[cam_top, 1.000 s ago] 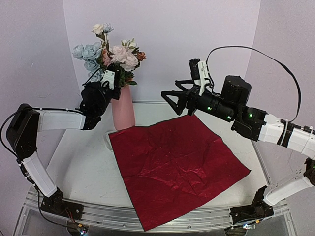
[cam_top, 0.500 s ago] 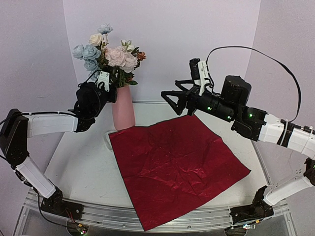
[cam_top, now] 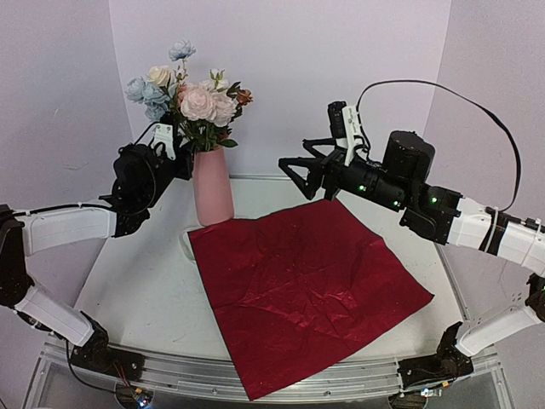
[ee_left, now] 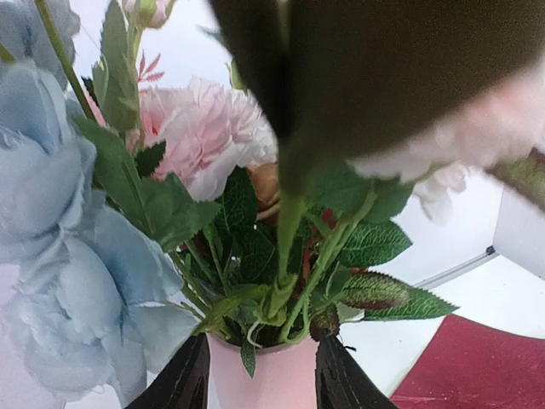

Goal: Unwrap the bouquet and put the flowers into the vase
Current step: Insert the fake flower into the vase.

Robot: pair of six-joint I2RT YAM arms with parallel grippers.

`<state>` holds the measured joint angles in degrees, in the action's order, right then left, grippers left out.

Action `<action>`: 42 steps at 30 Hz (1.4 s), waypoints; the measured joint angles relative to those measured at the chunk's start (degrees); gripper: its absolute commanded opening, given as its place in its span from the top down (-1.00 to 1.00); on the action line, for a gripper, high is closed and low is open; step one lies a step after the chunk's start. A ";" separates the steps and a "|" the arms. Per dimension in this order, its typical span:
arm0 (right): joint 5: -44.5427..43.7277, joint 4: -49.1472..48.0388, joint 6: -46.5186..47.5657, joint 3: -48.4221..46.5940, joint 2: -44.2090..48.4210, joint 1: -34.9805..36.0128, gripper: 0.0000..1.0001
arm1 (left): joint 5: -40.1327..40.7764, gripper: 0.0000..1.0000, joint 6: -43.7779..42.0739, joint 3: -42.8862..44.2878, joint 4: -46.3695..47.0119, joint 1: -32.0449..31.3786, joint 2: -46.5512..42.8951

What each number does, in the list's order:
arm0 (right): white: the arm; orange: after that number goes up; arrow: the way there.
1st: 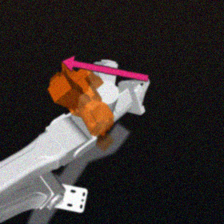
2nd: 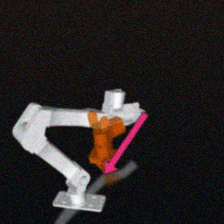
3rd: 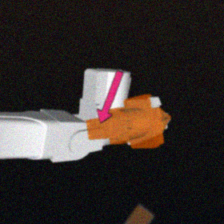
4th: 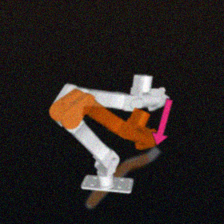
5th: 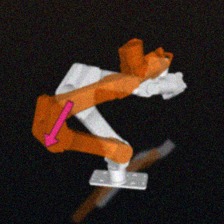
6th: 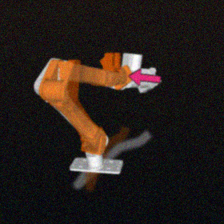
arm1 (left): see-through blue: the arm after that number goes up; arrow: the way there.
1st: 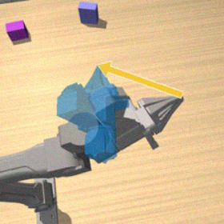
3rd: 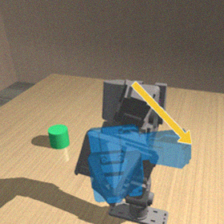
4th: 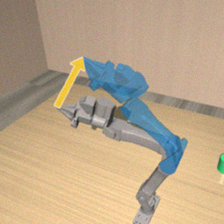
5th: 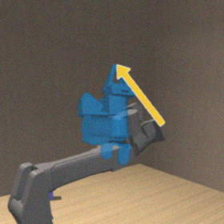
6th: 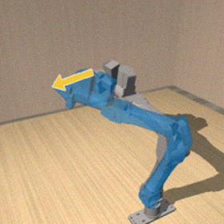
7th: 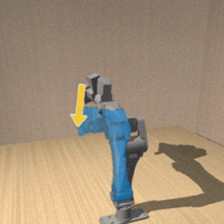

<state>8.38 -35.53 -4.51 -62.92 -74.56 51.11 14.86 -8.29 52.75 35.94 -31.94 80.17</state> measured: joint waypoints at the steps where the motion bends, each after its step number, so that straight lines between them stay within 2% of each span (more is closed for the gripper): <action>1: 0.00 0.00 0.00 0.00 0.00 0.00 -0.86 | -0.17 0.14 0.04 0.00 0.00 0.00 -0.36; 12: 0.15 0.00 0.00 0.00 0.00 0.00 -0.86 | -2.94 0.16 -0.57 0.02 -0.04 0.00 -2.74; 18: 0.17 0.00 0.00 0.00 0.00 0.00 -0.86 | -3.20 0.25 -1.32 0.61 -0.03 0.00 -2.75; 28: 0.17 0.00 0.00 0.08 0.00 0.00 -0.86 | -3.68 0.21 -2.44 1.68 0.00 0.00 -3.63; 32: 0.19 0.02 0.00 0.09 0.00 0.00 -0.86 | -3.81 0.25 -2.79 2.16 -0.09 0.00 -4.08; 35: 0.20 0.02 0.00 0.09 0.00 0.00 -0.86 | -4.06 0.39 -3.24 3.23 -0.05 0.00 -4.19; 41: 0.20 0.01 0.01 0.09 0.00 0.00 -0.86 | -4.62 0.99 -3.63 4.60 0.05 0.00 -4.99; 42: 0.20 0.02 0.02 0.09 0.00 0.00 -0.86 | -4.71 1.00 -3.65 4.63 0.02 0.00 -5.16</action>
<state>8.58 -35.51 -4.49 -62.83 -74.56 51.11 10.15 -11.94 57.39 35.97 -31.94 75.02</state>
